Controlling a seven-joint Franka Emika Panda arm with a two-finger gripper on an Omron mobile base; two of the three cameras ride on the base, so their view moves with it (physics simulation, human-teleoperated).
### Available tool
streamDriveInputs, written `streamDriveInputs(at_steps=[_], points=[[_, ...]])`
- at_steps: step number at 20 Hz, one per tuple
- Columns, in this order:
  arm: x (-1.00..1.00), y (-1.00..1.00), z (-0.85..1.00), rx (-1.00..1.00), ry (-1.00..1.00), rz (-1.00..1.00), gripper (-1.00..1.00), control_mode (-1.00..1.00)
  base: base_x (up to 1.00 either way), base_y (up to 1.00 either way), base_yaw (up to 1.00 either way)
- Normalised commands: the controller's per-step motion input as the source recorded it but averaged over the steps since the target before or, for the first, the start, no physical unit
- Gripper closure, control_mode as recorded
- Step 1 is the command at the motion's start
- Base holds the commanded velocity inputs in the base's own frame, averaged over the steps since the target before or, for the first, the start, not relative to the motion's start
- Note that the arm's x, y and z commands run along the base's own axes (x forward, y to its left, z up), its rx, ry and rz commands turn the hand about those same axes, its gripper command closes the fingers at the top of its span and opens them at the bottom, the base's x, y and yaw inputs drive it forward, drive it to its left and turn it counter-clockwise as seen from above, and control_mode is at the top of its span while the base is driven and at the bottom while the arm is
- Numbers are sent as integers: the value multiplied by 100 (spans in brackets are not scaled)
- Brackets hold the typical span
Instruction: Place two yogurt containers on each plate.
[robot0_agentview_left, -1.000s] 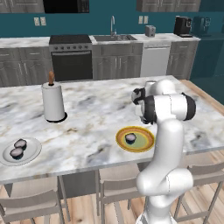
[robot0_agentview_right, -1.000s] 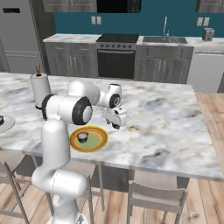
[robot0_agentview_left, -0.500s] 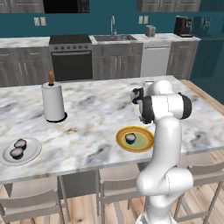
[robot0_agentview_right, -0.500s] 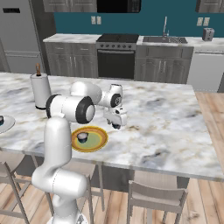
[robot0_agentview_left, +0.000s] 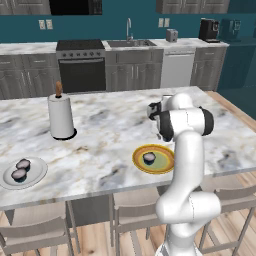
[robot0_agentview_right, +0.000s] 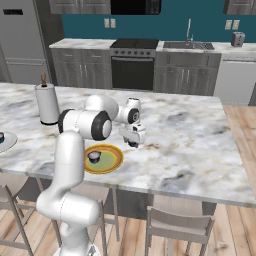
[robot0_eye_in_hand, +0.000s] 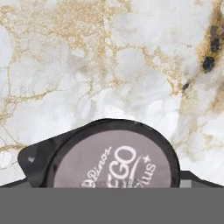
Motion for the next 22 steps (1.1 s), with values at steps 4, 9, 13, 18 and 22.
streamDriveInputs(at_steps=[4, 9, 13, 18, 22], points=[[26, 0, -28, 0, 6, 0, -100, -100, 0, 0, 0], [16, -13, -6, 0, 1, 0, -100, -100, 0, 0, 0], [1, -34, -7, 3, 0, 0, -100, -100, 0, 0, 0], [8, -24, -20, 0, 0, 0, 100, -100, 0, 0, 0], [-3, -8, -13, 0, 0, 0, 100, -100, 0, 0, 0]])
